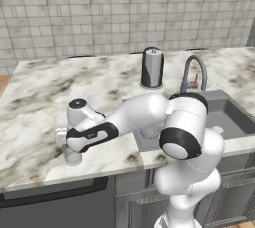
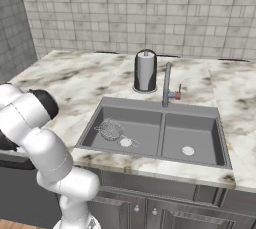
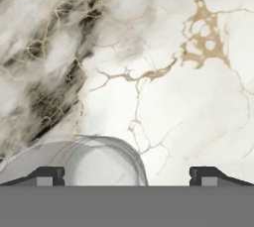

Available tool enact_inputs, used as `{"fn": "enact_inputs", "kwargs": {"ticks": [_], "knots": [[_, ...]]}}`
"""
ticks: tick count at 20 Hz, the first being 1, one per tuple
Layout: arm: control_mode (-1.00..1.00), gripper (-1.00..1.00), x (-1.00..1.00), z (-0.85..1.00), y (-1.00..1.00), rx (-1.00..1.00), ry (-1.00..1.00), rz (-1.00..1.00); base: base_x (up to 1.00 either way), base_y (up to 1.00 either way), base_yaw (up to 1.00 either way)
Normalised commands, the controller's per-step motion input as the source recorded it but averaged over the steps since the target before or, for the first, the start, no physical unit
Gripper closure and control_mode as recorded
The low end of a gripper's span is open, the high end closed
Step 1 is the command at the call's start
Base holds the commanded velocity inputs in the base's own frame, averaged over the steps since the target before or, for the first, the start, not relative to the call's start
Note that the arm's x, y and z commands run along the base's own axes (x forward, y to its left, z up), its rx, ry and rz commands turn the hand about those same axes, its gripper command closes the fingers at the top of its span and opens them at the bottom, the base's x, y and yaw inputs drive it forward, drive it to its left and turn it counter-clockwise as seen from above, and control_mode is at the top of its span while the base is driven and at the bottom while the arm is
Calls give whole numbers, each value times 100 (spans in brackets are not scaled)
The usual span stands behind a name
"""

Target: Place the strainer in the left basin and the glass cup in the right basin of the sink.

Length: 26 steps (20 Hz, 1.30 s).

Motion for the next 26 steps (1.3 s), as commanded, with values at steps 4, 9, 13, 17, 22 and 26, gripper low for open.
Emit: {"fn": "enact_inputs", "kwargs": {"ticks": [4, 9, 13, 17, 22, 26], "knots": [[-100, -100, 8, -8, 5, 0, 0, 0, 0, 0, 0], [-100, -100, 9, -11, 4, 0, 0, 0, 0, 0, 0], [-100, -100, 3, -6, 3, 0, 0, 0, 0, 0, 0], [-100, 100, -16, -8, 1, 0, 0, 0, 0, 0, 0], [-100, 100, -20, -13, 4, 0, 0, 0, 0, 0, 0], [-100, 100, -12, -13, 0, 0, 0, -5, 0, 0, 0]]}}
